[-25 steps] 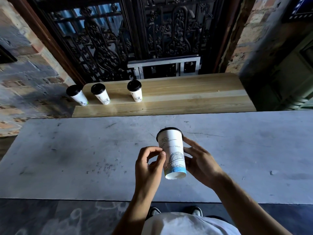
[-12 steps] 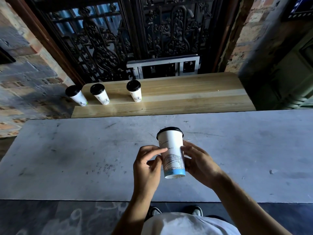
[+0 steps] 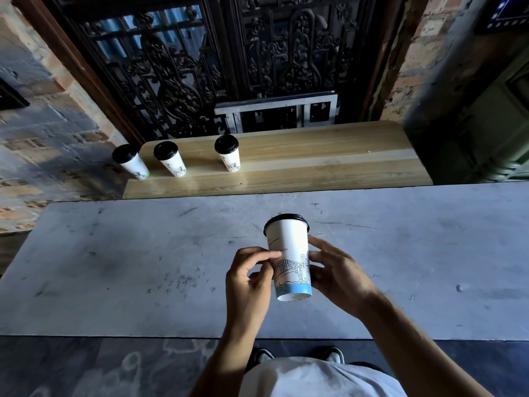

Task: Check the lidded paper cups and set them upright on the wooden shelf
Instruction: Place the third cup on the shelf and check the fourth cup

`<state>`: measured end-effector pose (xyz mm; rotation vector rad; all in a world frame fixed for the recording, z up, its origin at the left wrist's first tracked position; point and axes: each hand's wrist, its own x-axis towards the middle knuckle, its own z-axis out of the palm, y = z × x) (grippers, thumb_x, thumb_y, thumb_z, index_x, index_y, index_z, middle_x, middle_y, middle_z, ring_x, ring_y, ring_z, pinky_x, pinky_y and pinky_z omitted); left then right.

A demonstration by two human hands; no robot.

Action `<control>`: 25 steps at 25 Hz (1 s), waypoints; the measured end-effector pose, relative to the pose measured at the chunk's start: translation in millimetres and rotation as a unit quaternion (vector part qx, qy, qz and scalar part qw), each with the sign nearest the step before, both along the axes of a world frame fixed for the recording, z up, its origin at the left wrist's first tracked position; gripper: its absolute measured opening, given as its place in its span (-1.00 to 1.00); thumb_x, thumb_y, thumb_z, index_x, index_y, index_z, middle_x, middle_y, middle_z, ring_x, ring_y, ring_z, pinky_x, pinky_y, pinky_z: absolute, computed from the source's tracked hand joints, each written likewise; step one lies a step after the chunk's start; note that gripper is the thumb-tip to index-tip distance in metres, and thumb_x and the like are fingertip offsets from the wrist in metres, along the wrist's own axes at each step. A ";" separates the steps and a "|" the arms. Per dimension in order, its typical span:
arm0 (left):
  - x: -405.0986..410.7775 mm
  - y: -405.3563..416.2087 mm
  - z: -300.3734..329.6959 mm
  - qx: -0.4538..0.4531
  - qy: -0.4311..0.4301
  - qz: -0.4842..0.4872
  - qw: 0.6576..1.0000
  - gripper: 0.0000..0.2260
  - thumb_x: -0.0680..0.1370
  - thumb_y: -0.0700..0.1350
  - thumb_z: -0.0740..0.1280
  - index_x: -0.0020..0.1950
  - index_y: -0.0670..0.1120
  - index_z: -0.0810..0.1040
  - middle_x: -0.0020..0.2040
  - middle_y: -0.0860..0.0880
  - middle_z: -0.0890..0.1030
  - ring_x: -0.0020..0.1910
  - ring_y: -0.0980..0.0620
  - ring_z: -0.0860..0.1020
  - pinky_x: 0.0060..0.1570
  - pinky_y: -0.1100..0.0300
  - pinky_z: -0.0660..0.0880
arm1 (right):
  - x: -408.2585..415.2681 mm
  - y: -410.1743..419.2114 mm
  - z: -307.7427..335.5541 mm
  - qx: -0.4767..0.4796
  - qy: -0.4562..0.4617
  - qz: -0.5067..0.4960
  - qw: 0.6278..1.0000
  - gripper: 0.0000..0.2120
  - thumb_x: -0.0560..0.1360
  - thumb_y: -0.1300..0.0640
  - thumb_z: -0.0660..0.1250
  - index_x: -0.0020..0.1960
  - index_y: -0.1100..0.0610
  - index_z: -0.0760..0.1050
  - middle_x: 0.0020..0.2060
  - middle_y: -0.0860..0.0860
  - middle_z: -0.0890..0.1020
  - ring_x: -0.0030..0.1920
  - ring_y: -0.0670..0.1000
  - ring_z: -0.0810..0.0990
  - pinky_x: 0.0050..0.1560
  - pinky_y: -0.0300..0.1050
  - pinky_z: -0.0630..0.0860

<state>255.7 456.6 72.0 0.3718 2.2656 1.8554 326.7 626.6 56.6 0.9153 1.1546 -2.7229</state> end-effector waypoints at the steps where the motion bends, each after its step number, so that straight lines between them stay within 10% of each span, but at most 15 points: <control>1: 0.4 -0.5 0.6 0.004 -0.006 0.002 1.000 -0.63 0.52 -0.48 0.35 -0.11 -0.02 0.76 0.00 0.00 0.65 0.04 0.06 0.64 -0.13 0.12 0.64 | 0.5 -0.3 -0.4 -0.004 0.000 -0.001 1.000 -0.54 0.63 0.35 0.17 0.49 0.14 0.44 0.14 0.30 0.61 0.09 0.31 0.54 -0.07 0.03 0.66; 9: 5.6 -1.7 1.3 0.027 -0.052 0.011 0.998 -0.66 0.52 -0.44 0.36 -0.06 0.00 0.73 0.03 -0.01 0.72 0.04 0.04 0.68 0.00 0.13 0.65 | 5.0 -2.6 1.6 -0.005 0.014 0.007 1.000 -0.54 0.60 0.23 0.29 0.49 0.08 0.45 0.18 0.32 0.64 0.05 0.29 0.58 -0.11 0.01 0.65; 17: 8.8 -2.0 3.6 0.044 -0.123 0.020 0.991 -0.86 0.55 -0.31 0.44 -0.01 -0.07 0.67 -0.06 -0.02 0.75 -0.05 0.03 0.71 -0.11 0.23 0.63 | 9.0 -6.1 -0.6 0.027 0.029 0.024 0.999 -0.19 0.16 -0.12 0.71 0.36 0.06 0.60 0.14 0.27 0.66 0.11 0.29 0.46 0.15 0.23 0.32; 25: 9.8 -1.9 6.2 0.039 -0.128 0.010 0.991 -0.87 0.54 -0.29 0.47 -0.02 -0.08 0.63 -0.09 0.05 0.75 -0.04 0.12 0.70 -0.12 0.31 0.59 | 6.8 -6.8 -2.4 0.029 0.034 0.023 0.999 -0.41 0.41 0.04 0.50 0.40 0.19 0.55 0.33 0.40 0.54 0.14 0.33 0.52 0.27 0.28 0.37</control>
